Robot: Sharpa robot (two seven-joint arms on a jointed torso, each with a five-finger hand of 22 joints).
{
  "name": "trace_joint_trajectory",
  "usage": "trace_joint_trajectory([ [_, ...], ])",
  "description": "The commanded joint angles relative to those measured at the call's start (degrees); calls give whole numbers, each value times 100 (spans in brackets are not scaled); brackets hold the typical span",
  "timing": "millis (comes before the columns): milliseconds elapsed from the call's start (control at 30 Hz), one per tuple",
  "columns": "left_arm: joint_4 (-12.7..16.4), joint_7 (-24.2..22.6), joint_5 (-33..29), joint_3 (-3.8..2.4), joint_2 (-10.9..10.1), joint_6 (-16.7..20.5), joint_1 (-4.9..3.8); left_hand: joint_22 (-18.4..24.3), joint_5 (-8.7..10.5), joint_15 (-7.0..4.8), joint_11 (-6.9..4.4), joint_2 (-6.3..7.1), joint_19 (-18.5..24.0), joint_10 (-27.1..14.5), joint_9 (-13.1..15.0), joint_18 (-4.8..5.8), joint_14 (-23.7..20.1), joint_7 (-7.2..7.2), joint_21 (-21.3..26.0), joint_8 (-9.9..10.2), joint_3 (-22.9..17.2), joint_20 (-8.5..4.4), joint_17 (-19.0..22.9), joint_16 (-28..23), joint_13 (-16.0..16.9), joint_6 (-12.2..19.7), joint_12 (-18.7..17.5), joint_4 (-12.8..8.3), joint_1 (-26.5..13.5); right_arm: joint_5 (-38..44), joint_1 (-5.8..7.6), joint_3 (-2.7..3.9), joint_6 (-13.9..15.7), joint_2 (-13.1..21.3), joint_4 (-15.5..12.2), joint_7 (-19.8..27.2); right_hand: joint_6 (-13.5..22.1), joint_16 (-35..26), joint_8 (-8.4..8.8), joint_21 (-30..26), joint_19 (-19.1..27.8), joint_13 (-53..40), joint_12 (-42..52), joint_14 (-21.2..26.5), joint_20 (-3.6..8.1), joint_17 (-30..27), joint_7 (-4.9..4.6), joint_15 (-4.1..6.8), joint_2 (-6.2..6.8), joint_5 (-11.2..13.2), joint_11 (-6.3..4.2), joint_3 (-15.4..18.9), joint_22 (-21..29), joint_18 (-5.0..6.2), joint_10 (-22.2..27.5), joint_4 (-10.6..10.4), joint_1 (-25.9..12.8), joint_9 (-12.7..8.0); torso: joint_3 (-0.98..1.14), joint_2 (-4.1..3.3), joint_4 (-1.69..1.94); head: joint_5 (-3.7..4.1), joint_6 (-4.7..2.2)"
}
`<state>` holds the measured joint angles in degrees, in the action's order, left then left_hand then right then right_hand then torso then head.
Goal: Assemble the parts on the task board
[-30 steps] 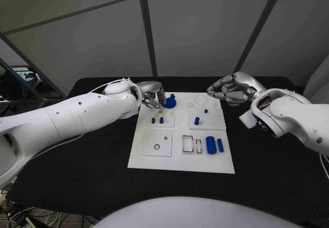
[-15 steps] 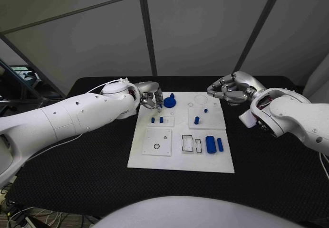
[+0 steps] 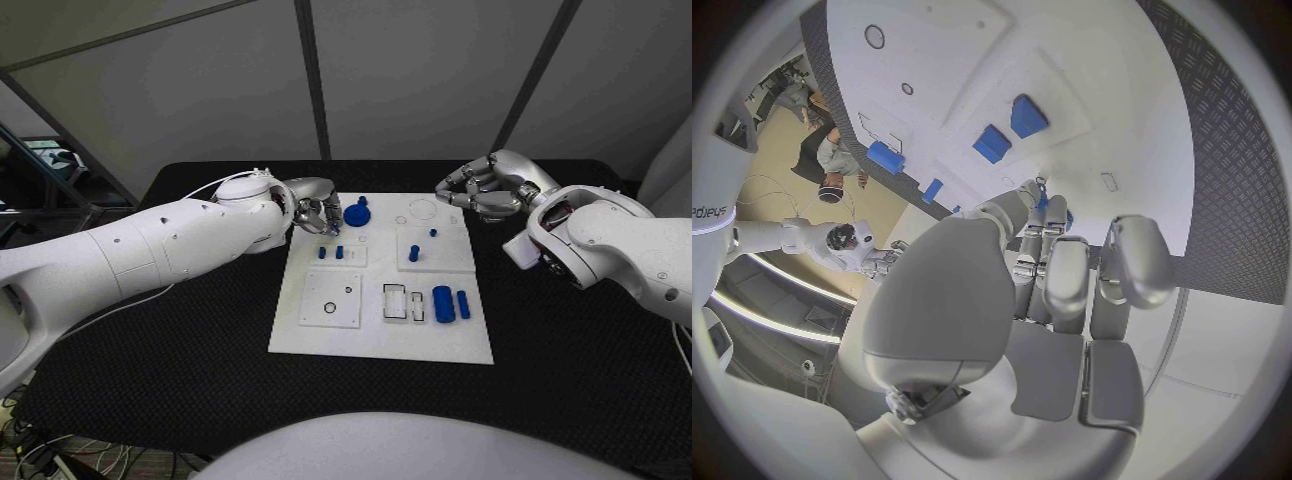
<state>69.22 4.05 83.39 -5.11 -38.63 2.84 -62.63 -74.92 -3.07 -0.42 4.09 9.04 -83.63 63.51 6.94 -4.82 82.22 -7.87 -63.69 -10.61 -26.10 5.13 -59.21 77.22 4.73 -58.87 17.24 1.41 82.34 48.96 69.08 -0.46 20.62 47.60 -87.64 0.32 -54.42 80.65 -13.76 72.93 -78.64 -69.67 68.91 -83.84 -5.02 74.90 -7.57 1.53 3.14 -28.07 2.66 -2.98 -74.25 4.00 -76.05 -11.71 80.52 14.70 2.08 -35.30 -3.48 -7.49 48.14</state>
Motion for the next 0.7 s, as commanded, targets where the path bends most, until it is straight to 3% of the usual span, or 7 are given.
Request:
trace_joint_trajectory([
  [33,3,66,-27,-3,-8,-144,-2,-150,-19,-6,3,-2,-42,27,-8,-10,43,8,-33,28,-29,-18,5,33,10,-35,-24,5,-47,-3,7,3,-17,-2,-4,41,29,30,-23,21,-41,-3,31,-223,9,431,2,-24,-50,-10,-1,-35,-9,50,-21,9,8,10,-2,2,3,-6,7],
  [700,-14,98,-27,-1,34,-225,13,-159,-18,-15,-11,-1,-40,80,-6,-10,43,22,-37,34,-33,-20,1,39,21,-72,-40,0,-67,-3,-1,3,-13,-5,-1,40,30,30,-23,21,-41,-3,31,-223,10,431,2,-24,-50,-10,-2,-35,-9,50,-21,9,8,10,4,-5,-2,-10,11],
])
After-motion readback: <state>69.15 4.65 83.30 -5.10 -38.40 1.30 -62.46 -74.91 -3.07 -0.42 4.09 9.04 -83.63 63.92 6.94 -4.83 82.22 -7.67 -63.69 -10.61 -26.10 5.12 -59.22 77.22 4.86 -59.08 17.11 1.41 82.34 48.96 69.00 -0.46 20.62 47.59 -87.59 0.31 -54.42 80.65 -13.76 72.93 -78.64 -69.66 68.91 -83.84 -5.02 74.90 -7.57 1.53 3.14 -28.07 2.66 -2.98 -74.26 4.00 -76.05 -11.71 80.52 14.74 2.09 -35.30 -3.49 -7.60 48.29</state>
